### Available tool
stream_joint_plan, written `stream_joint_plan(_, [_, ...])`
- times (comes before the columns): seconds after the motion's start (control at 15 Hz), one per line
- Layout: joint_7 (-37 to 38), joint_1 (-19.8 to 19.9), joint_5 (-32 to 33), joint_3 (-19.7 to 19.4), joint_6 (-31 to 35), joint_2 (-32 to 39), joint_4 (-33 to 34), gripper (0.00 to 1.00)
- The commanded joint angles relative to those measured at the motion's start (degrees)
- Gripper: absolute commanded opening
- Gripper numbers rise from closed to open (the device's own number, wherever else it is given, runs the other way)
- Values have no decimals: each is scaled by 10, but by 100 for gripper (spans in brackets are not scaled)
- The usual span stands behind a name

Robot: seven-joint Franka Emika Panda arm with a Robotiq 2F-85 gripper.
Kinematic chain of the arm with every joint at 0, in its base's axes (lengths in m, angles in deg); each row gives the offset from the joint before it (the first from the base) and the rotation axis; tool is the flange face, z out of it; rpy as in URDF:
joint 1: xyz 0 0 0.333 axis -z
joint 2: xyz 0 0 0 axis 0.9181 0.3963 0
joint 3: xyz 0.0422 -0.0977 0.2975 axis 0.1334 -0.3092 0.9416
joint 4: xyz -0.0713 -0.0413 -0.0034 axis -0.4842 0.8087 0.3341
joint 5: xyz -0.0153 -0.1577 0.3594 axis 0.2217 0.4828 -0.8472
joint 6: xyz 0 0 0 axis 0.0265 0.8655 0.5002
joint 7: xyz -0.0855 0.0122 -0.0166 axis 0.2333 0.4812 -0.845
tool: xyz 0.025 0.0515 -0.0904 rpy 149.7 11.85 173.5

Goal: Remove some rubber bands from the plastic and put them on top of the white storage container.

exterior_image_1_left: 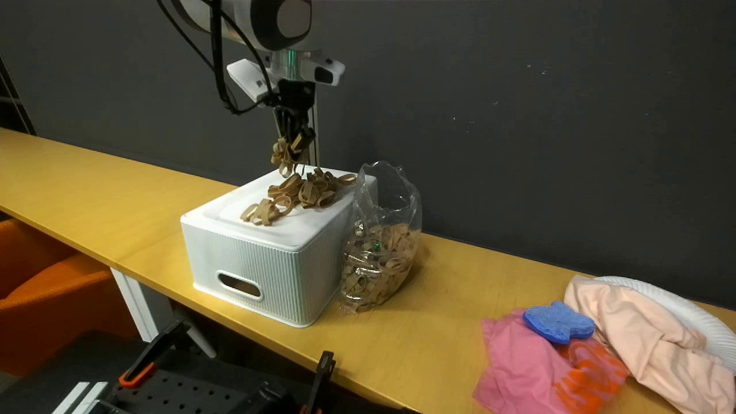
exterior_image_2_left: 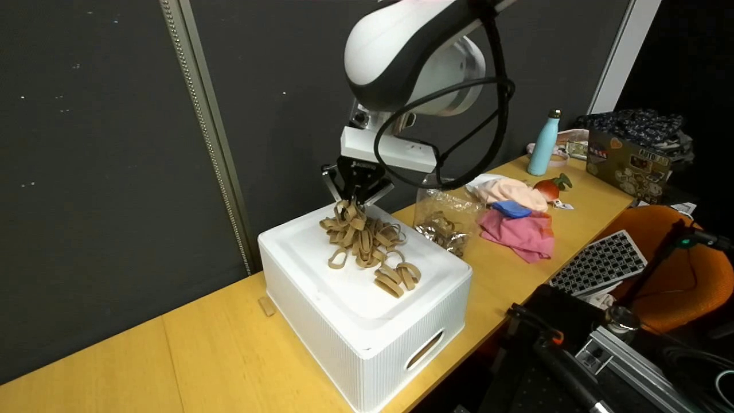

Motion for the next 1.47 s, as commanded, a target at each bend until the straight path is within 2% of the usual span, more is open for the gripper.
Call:
stream_joint_plan(0.0, [-2,-2,2,0,-12,17,20,3])
stream_joint_plan(0.07, [-1,-2,2,-1,-14,21,22,11])
stream_joint_plan(0.13, [-1,-2,0,-1,-14,24,21,27])
stream_joint_plan(0.33, [1,-2,2,-2,-16,28,21,45])
stream_joint_plan(0.6, [5,-4,5,-4,-17,22,12,74])
stream_joint_plan(0.67, [5,-4,6,-4,-16,20,9,78])
stream_joint_plan(0.73, [6,-4,7,-5,-15,17,5,89])
stream_joint_plan(0.87, [8,-4,10,-8,-16,11,1,99])
stream_joint_plan(1.4, [41,-7,50,-27,-45,-46,-16,100])
